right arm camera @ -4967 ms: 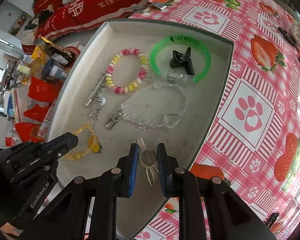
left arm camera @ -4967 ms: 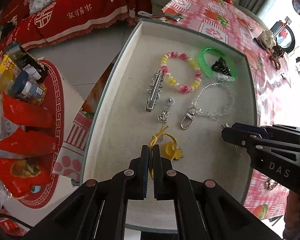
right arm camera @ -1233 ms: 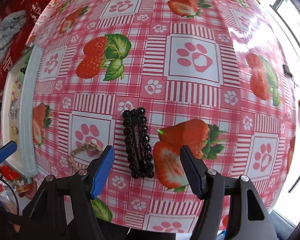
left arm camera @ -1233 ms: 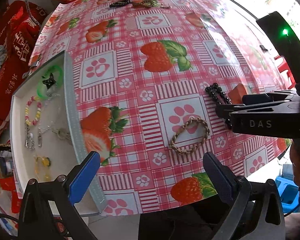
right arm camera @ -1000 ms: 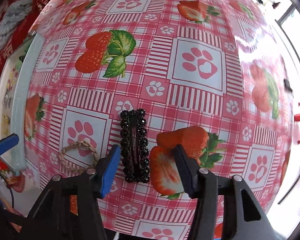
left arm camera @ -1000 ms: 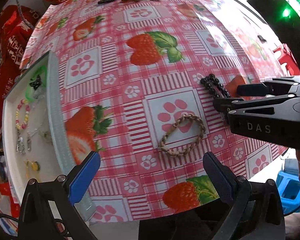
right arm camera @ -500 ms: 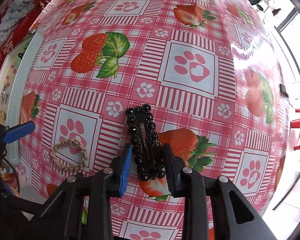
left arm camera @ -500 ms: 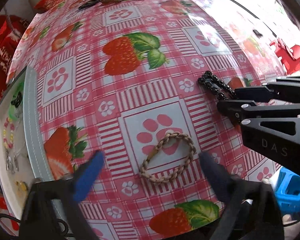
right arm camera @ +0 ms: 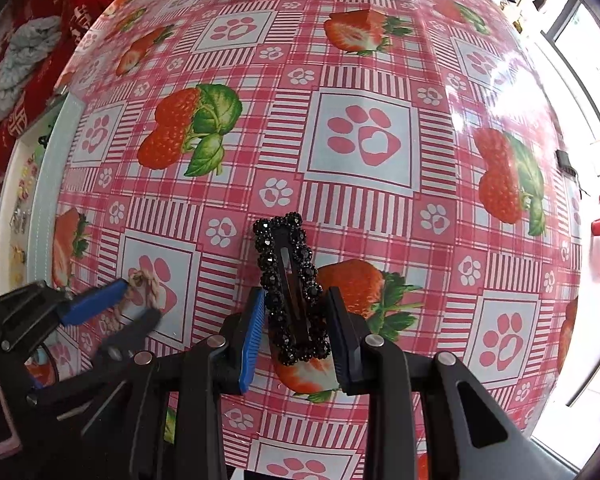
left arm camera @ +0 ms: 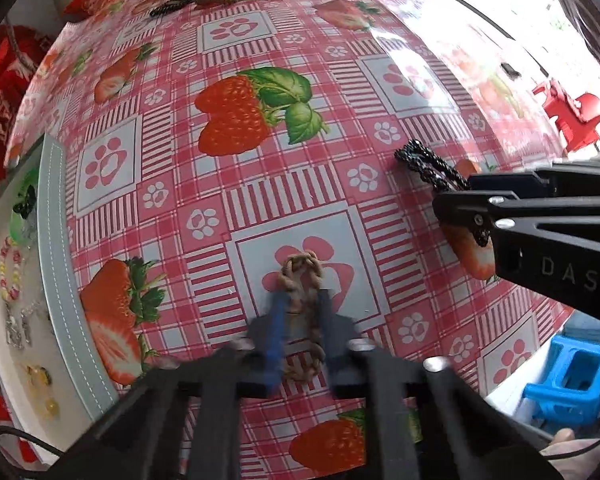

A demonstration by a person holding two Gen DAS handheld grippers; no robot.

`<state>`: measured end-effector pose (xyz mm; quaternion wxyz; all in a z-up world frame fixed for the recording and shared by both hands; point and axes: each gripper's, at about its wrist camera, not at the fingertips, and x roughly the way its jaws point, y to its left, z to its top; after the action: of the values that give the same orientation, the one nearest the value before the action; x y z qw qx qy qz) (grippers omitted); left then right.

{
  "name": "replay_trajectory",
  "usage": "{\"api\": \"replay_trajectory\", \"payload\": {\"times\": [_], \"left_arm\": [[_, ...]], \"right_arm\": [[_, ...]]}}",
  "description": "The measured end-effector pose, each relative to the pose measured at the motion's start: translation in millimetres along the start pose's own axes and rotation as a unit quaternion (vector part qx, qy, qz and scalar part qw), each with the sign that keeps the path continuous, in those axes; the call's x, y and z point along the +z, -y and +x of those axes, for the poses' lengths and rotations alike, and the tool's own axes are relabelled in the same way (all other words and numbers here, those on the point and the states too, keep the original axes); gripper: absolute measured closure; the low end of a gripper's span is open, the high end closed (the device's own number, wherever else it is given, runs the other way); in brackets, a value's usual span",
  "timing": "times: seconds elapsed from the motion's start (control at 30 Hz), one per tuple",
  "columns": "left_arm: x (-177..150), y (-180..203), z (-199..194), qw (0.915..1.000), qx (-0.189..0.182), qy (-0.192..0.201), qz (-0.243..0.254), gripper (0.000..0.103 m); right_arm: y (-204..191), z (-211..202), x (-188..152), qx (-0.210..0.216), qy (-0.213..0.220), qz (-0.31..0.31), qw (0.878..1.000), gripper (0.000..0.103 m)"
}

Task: Organize jewelry
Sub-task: 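Close the right tool on the black rhinestone clip while the left tool grasps the braided brown bracelet, then carry both items into the white tray and open both tools to release them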

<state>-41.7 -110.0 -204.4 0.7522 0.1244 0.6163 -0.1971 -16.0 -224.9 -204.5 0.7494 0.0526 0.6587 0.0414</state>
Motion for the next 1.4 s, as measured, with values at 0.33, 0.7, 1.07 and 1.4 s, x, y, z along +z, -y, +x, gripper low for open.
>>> {"api": "replay_trajectory", "payload": {"times": [0.33,0.7,1.07,1.4], "left_arm": [[1.9,-34.1,-16.5,0.9963,-0.055,-0.003,-0.067,0.084],[3.3,-62.2,-45.6,0.9941,-0.05,0.015,-0.095,0.084],[-10.1,-76.9,-68.7,0.9894,-0.026,0.036,-0.138,0.084],[-35.6,-108.8,-91.3,0.9801,-0.011,0.054,-0.19,0.084]], "right_arm": [[6.6,-7.6,1.5,0.024,-0.001,0.025,0.999,0.07],[-10.8,-25.7,5.5,0.044,0.001,0.023,0.999,0.07],[-42.2,-50.6,19.4,0.06,0.008,-0.022,0.998,0.07],[-83.0,-66.2,26.0,0.076,0.011,-0.081,0.994,0.07]]}}
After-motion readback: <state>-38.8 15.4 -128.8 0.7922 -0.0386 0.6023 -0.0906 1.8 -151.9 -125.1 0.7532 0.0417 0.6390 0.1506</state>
